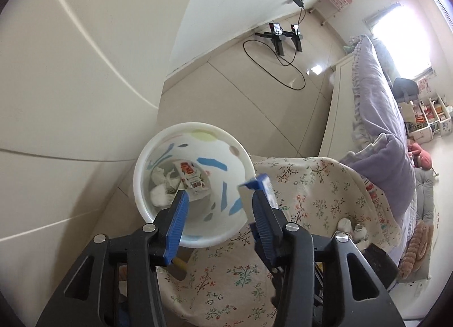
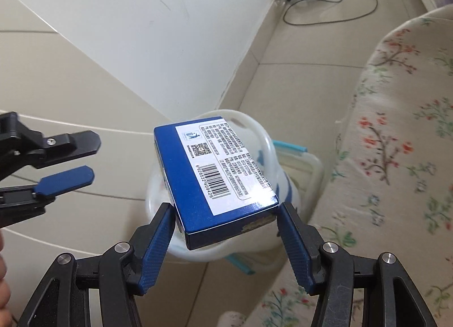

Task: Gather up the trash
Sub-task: 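Carry the box and tissue to the wastebasket and open both grippers, then return to the board and grasp the yellow wrapper with the left gripper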

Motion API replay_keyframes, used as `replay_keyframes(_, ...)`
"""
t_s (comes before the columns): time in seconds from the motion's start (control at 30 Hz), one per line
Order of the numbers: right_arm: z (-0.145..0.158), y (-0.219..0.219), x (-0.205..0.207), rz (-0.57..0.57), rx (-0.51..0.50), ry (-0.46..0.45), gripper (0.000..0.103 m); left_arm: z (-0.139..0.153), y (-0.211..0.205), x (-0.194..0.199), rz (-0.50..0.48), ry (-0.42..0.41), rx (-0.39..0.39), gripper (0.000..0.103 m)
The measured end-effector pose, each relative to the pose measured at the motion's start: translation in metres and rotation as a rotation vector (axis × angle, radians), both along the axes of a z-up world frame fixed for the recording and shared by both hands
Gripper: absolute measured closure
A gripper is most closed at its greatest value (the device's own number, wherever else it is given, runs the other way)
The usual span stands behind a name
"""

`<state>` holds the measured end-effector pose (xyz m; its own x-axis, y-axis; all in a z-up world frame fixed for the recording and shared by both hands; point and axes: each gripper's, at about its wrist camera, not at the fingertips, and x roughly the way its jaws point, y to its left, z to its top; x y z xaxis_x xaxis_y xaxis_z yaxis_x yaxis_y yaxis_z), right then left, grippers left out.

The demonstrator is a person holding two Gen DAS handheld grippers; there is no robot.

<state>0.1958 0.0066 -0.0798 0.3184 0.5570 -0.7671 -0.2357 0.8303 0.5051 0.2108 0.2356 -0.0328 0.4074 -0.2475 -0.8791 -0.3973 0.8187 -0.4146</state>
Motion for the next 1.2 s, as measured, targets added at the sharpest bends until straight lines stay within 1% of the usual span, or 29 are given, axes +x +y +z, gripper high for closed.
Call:
replay_keyframes(0.13,-0.005,0.015,0.010,0.011,-0.017,-0.002,0.038,0.000,-0.001,-0.001,0.002,0.001,-0.021,0.053)
replay_keyframes(0.23,-0.005,0.023,0.015,0.030,-0.006,-0.022,0.036,0.003,0.001,-0.001,0.009,-0.009,-0.013,0.053)
replay_keyframes(0.3,-0.009,0.029,0.020,0.050,-0.017,-0.016,0.023,0.005,0.000,-0.001,0.010,-0.013,-0.004,0.053)
replay_keyframes(0.4,-0.011,0.023,0.012,0.054,-0.036,-0.010,0.021,0.004,-0.002,-0.001,0.004,-0.007,-0.003,0.053)
replay_keyframes(0.57,0.003,-0.007,-0.017,0.073,-0.093,-0.043,0.021,0.006,-0.016,0.002,-0.037,-0.017,0.010,0.053)
replay_keyframes(0.67,0.019,-0.038,-0.029,0.062,-0.106,-0.057,0.021,0.006,-0.030,0.005,-0.071,-0.016,0.029,0.053)
replay_keyframes(0.77,0.042,-0.077,-0.036,0.024,-0.115,-0.080,0.021,0.005,-0.052,0.008,-0.130,-0.013,0.030,0.053)
replay_keyframes(0.87,0.075,-0.126,-0.046,-0.048,-0.133,-0.130,0.022,0.005,-0.081,0.009,-0.205,-0.015,0.042,0.053)
replay_keyframes(0.93,0.096,-0.166,-0.053,-0.118,-0.125,-0.156,0.021,0.004,-0.102,0.009,-0.266,-0.018,0.044,0.053)
replay_keyframes(1.0,0.112,-0.209,-0.062,-0.200,-0.126,-0.182,0.021,0.003,-0.131,0.008,-0.350,-0.021,0.050,0.053)
replay_keyframes(1.1,0.121,-0.256,-0.075,-0.306,-0.163,-0.215,0.019,0.002,-0.171,0.004,-0.462,-0.028,0.079,0.053)
replay_keyframes(1.17,0.116,-0.288,-0.081,-0.379,-0.158,-0.209,0.018,-0.001,-0.203,-0.001,-0.543,-0.031,0.093,0.053)
replay_keyframes(1.2,0.107,-0.306,-0.084,-0.428,-0.146,-0.188,0.018,-0.003,-0.219,-0.004,-0.581,-0.033,0.084,0.053)
